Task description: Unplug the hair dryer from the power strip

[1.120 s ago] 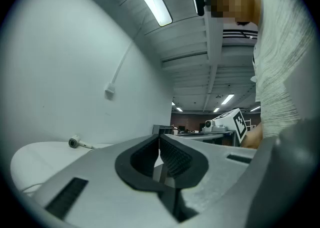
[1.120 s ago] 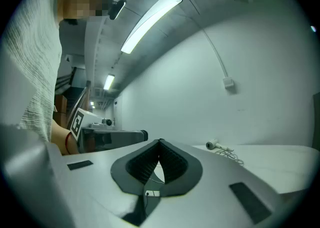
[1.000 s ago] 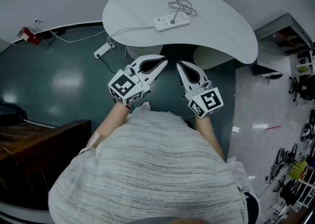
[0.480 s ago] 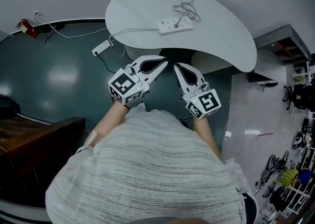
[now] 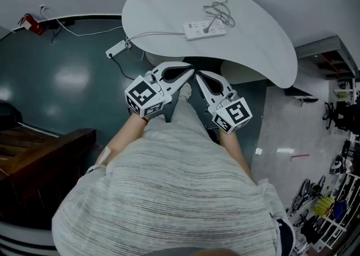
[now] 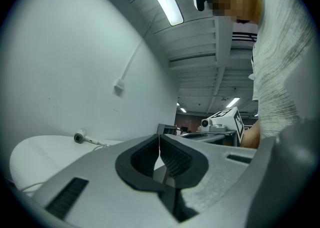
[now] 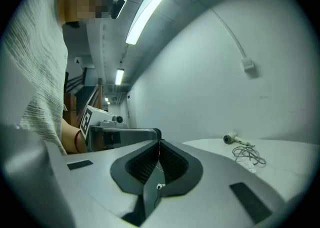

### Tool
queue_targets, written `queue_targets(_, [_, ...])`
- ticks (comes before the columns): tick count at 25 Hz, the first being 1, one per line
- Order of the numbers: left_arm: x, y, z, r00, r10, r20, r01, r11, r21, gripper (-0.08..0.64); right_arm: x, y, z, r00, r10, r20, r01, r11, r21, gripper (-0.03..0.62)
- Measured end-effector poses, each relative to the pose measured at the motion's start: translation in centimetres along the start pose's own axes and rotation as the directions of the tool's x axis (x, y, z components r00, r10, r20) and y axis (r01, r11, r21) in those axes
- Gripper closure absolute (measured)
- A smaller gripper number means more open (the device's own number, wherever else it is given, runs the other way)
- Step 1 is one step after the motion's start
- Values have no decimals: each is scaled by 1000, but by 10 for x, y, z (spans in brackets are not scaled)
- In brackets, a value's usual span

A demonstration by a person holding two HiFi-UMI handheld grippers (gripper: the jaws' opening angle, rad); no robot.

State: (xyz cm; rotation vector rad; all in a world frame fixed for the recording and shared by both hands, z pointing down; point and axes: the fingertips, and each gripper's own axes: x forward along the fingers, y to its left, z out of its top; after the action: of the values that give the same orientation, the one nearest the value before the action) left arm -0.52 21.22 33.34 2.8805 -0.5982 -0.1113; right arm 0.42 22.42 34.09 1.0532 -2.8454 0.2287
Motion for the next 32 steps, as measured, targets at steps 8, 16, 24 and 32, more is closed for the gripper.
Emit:
queue_targets(8, [34, 55, -8, 998, 41, -45, -41, 999, -5, 552, 36, -69, -1, 999, 42, 10, -42, 998, 52, 566])
queue_targets(16, [91, 119, -33, 987, 57, -152, -63, 998, -32, 552, 69, -154, -22, 994, 62, -87, -57, 996, 62, 565])
queue_targets(24, [150, 165, -31, 977, 58, -204, -62, 998, -14, 552, 87, -228, -4, 993, 67, -102, -62, 997, 45, 565])
queue_targets(32, [179, 194, -39, 963, 49, -265, -42, 999, 31, 552, 99, -270, -5, 986, 103, -134, -94, 993, 71, 565])
